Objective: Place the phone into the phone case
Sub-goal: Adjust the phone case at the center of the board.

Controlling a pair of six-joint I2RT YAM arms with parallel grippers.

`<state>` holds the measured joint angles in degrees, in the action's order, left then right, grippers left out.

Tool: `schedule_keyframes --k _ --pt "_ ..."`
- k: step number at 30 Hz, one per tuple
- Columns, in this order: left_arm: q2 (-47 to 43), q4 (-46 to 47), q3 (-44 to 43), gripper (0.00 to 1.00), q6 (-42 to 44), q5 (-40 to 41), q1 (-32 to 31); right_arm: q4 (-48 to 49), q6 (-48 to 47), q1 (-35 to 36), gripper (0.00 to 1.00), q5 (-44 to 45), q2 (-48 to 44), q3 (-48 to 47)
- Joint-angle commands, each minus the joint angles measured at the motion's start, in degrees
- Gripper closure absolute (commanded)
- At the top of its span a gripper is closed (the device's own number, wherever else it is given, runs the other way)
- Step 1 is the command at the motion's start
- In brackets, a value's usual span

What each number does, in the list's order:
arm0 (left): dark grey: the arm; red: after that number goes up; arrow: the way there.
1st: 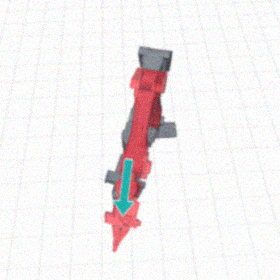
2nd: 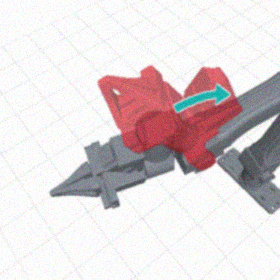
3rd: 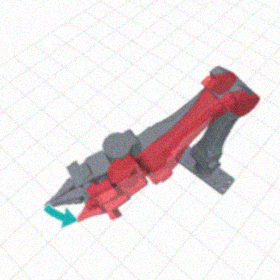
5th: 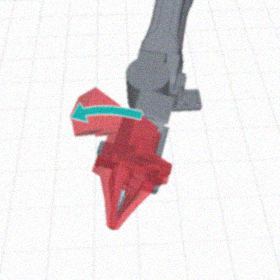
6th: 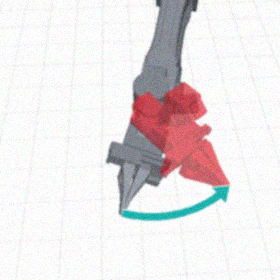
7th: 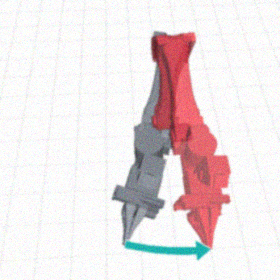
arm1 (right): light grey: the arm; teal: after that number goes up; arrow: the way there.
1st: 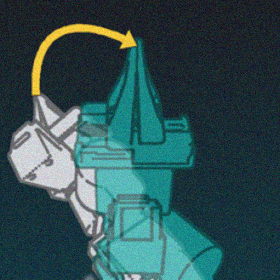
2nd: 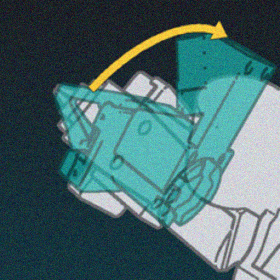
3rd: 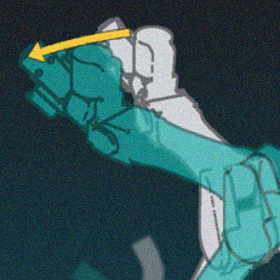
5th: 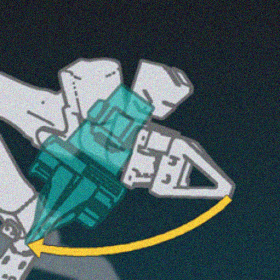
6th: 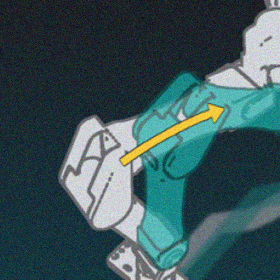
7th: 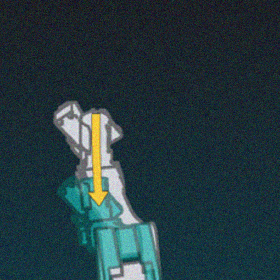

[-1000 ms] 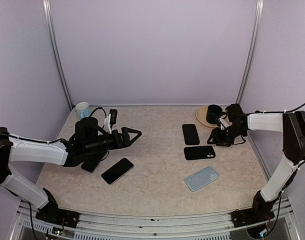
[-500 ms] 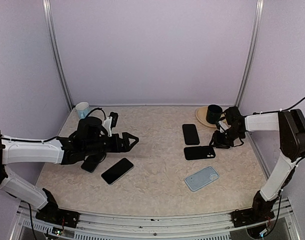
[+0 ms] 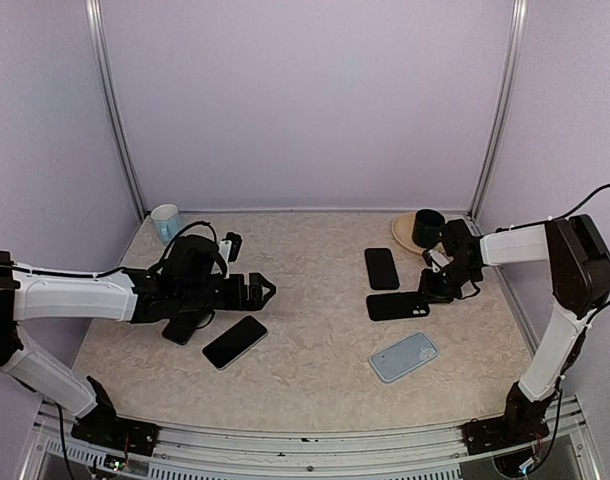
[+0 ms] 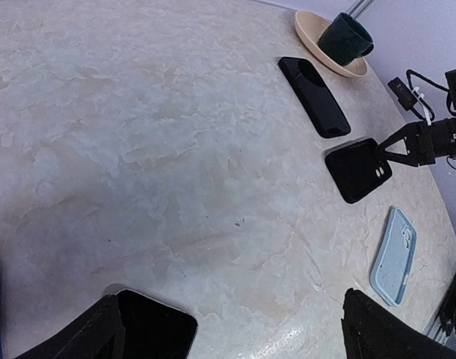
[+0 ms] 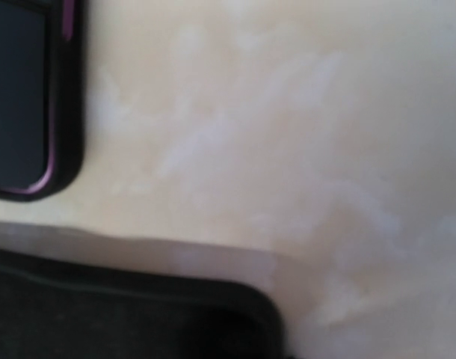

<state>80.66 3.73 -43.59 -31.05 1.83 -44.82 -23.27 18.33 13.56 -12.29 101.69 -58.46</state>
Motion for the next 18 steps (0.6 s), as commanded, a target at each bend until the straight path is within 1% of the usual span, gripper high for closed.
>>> schedule_keyframes --k 1,4,7,8,13,14,18 --pt "0.69 -2.43 -1.74 0.01 1.68 1.49 -0.36 0.32 -0.57 1.51 0.74 1.45 1.2 -0.62" --pt "0.85 -2.67 -2.0 0.01 1.7 1.67 -0.36 0.29 -0.86 2.57 0.84 1.9 1.93 -0.69" --pt "0.98 -2.75 -2.1 0.01 1.68 1.47 -0.36 0.6 -0.75 3.97 0.96 1.89 2.55 -0.85" --pt "0.91 -2.8 -2.02 0.01 1.73 1.51 -0.36 0.63 -0.67 4.53 0.98 2.03 2.68 -1.05" --pt "0.64 -3.55 -1.97 0.01 2.9 1.53 -0.29 -0.47 -0.55 7.51 0.99 2.86 3.77 -2.85" --pt "0.7 -5.28 -2.02 0.01 3.3 1.52 -0.27 -0.71 -0.39 8.21 0.99 3.11 3.92 -3.36" --pt "0.47 -8.18 -2.05 0.01 4.8 1.83 -0.14 -1.74 -0.45 9.91 0.94 3.69 4.5 -4.95"
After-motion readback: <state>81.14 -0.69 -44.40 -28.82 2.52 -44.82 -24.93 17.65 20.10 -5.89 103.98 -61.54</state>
